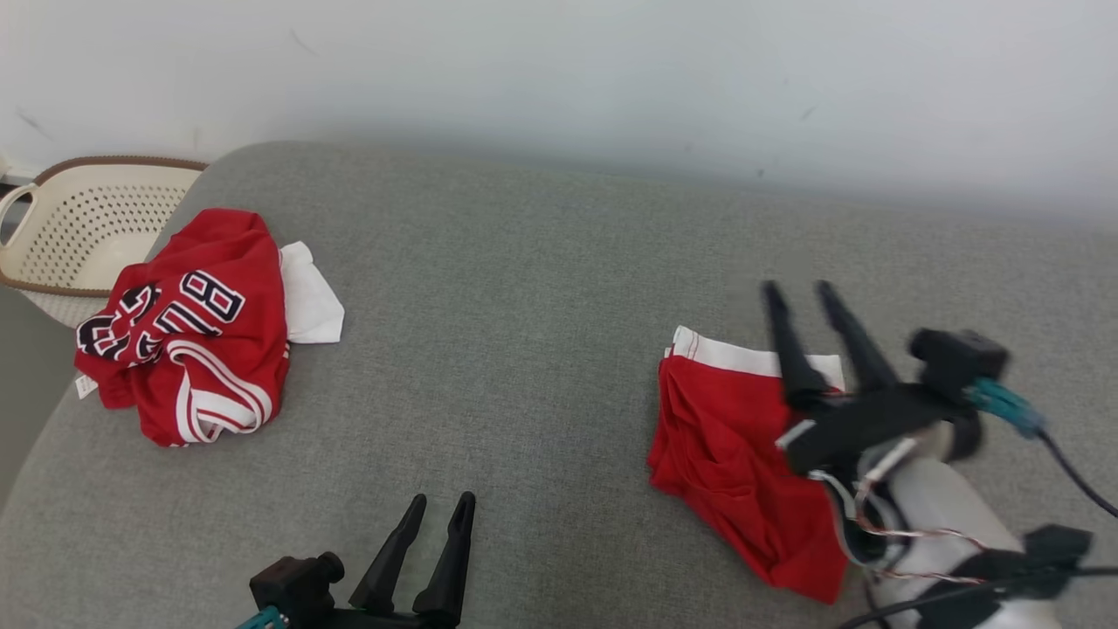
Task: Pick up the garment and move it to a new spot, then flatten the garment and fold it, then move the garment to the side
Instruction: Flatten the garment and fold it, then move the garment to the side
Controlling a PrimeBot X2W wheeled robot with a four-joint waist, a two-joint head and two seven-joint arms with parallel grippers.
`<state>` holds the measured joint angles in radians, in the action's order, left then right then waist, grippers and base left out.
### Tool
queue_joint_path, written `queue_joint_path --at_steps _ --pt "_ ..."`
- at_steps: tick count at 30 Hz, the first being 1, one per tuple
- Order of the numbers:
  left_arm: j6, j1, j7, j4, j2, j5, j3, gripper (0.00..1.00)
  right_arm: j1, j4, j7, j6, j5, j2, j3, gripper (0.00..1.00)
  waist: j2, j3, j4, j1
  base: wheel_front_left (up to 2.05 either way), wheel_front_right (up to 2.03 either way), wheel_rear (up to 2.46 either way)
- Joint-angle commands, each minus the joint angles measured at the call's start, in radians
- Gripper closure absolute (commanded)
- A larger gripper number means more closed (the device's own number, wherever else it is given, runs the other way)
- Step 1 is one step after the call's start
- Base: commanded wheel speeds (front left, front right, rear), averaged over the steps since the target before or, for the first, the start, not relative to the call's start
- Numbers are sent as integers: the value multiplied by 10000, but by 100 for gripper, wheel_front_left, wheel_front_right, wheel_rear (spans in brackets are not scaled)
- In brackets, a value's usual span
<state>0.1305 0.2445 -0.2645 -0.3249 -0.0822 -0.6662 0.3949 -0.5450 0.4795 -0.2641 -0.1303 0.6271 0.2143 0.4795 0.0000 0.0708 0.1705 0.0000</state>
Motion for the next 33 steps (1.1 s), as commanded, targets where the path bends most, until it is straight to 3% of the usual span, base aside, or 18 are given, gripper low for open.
queue_joint_path --at_steps 1,8,14,22,30,31,32,33 --pt "-5 -121 0 5 18 128 2 0 412 97 0 -8 -114 139 -426 0 0 -52 -70 0 0 0 0" --pt "-6 -150 0 48 30 58 94 0 1413 698 0 -8 -7 381 -1491 0 0 -108 -95 0 0 0 0" --pt "-5 -193 0 53 -1 53 124 0 2068 1230 -1 -8 718 410 -1073 0 0 -62 -45 0 0 0 0" --pt "-5 -10 0 22 -59 55 224 0 1706 1870 0 -8 1625 257 -633 0 0 147 171 0 0 0 0" --pt "-6 125 0 -26 -75 39 217 0 1247 3527 49 -8 2651 80 295 0 0 318 593 0 0 0 0" --pt "-5 116 0 -26 -81 42 192 0 1217 3599 56 -8 2766 74 412 16 0 326 610 0 0 0 0" --pt "-5 104 0 -25 -87 47 169 0 1180 3662 58 -8 2854 80 520 68 0 333 624 0 0 0 0" --pt "-5 96 0 -18 -84 53 156 0 1126 3682 57 -8 2942 114 583 100 0 341 636 0 0 0 0"
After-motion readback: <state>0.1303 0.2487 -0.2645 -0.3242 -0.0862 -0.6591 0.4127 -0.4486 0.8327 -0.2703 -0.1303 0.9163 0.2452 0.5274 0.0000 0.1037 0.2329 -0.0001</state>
